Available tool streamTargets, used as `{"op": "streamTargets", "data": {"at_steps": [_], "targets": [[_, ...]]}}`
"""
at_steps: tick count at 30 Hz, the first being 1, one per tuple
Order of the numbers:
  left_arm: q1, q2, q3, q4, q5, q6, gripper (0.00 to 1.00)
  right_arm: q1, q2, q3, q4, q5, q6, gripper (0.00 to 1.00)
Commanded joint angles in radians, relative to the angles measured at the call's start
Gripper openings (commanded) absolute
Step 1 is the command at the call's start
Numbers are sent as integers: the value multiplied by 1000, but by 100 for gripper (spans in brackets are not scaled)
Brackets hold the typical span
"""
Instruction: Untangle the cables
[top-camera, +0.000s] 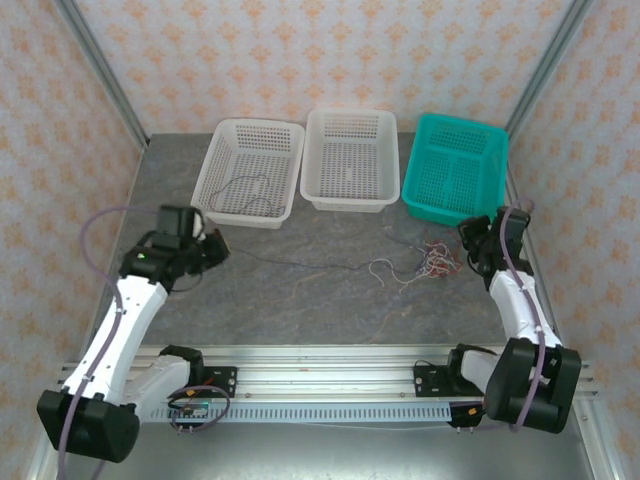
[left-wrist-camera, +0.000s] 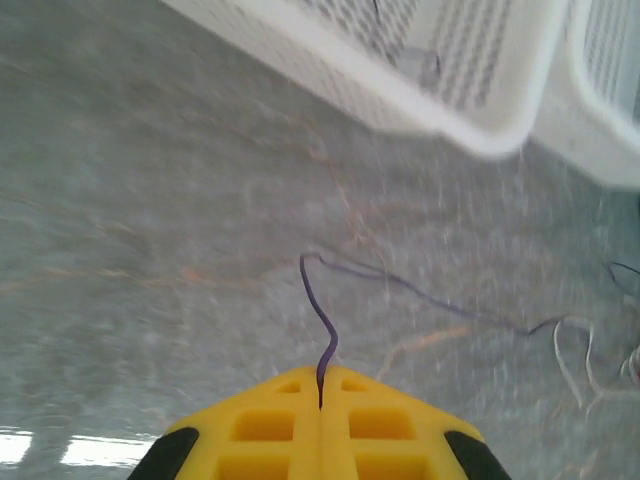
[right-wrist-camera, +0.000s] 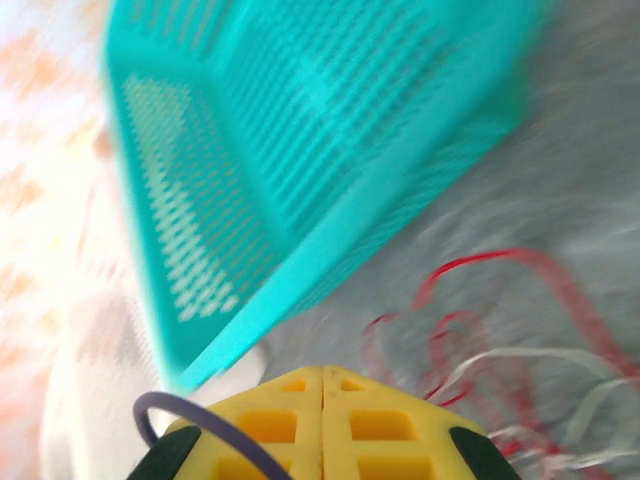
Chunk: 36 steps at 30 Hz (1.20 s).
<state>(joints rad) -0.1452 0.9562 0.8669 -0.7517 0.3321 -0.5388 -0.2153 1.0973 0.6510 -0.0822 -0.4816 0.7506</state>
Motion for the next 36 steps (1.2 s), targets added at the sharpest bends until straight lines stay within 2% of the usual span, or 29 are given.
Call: {"op": "streamTargets", "data": {"at_steps": [1,5,6,8,10,13,16,19,21,26,30,36], "targets": [[-89,-3,-101,169,-105,-57,3,53,-31,100,35,-129,-51,0],[-182,65,-177,224,-226,-63,17,115,-50,191,-5,-147,-28,0],[-200,77,-182,231,-243,-57,24,128,-54,213,-23,-144,-21,0],[-239,90,-179,246,-278,-38,46,153,-62,261,-57,-133,7,0],[-274,78,-161,258,-316,-5,64,169,-73,288,-68,-118,53,0],[-366,29,-150,362,-296,148,73,183,-83,324,-77,-106,104,0],[-510,22,-166,538,-185,371,80,198,-87,365,-97,-84,130,0],[-665,91,-151,668,-92,584,86,223,-82,401,-104,-67,159,0],[-736,164,-128,761,-79,639,88,248,-79,424,-113,-45,182,0],[-799,385,-17,993,-23,615,90,286,-82,458,-113,22,245,0],[-806,529,69,1043,-58,611,91,294,-73,453,-62,40,282,0],[-797,696,59,1150,-81,563,91,294,-60,452,-61,59,289,0]]}}
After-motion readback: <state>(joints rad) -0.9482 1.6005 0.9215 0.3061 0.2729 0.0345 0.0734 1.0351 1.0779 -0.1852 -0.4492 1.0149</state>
